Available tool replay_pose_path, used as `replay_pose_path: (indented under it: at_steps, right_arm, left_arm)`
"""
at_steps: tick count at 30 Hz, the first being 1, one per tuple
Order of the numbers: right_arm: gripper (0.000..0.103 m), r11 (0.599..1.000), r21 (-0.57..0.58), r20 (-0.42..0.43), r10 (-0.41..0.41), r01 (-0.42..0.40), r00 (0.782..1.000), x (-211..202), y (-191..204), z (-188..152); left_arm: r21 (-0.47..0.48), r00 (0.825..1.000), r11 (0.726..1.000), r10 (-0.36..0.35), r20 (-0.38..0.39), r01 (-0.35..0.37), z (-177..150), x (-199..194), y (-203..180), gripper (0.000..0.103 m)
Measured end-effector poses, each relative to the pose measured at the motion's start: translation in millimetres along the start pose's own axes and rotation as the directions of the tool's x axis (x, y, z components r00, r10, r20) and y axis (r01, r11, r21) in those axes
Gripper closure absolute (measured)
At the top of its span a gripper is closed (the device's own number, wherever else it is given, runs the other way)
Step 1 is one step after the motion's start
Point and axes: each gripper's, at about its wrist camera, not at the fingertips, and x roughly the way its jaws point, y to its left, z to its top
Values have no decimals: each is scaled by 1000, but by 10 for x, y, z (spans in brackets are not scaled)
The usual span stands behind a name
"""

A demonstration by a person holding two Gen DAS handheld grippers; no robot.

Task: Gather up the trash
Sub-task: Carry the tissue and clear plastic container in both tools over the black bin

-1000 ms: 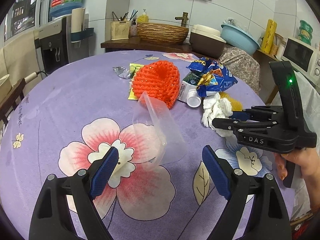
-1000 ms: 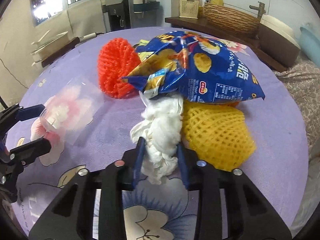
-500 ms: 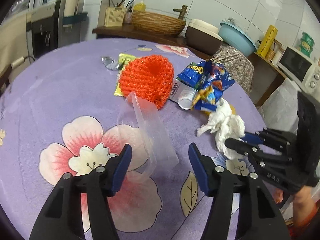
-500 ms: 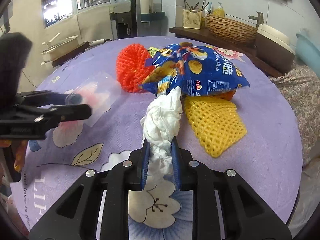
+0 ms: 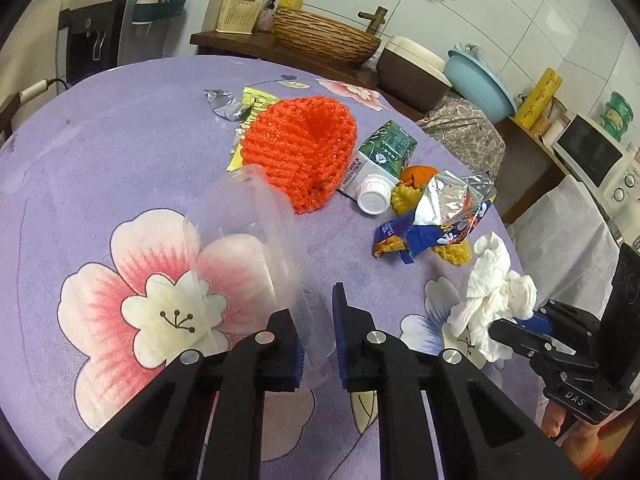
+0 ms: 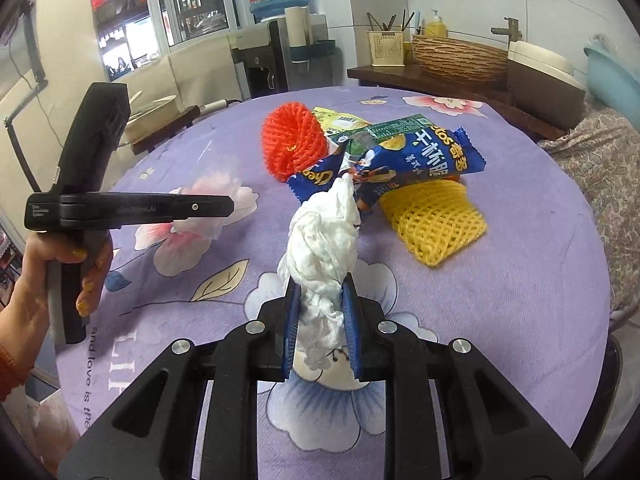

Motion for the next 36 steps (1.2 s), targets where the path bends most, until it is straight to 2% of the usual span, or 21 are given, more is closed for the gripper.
replay_pose_path:
  at_steps: [13,20,23,27,32,36]
  right_arm:
    - [82,997,32,51,65,-67,997,-216,72,-183]
    - [82,996,20,91,88,-90,992,-419,147,-310]
    - [82,997,16,123,74,-76,990,-551,125,-359]
    - [82,998,41,159,47,-54,986,-726,1,-431]
    - [82,996,94,196,-14,-4,980,-966,-253,-563]
    - [82,986,158,222,-96,61,970,-1198,-553,-723]
  left_arm:
    - [71,994,996,44,95,-51,-207,-337,-241,91]
    - [127,990,991,24,136,-42,-359,-511,-517,91]
    - [169,989,985,13,145,-38,-400,-522,-697,91]
    - [214,990,977,-36,135,7,-420,-469,-993,91]
    - [272,988,960,-107,114,72,-402,-324,-1384,91]
    - [318,984,940,-156,88,120,-390,-167,-1712,91]
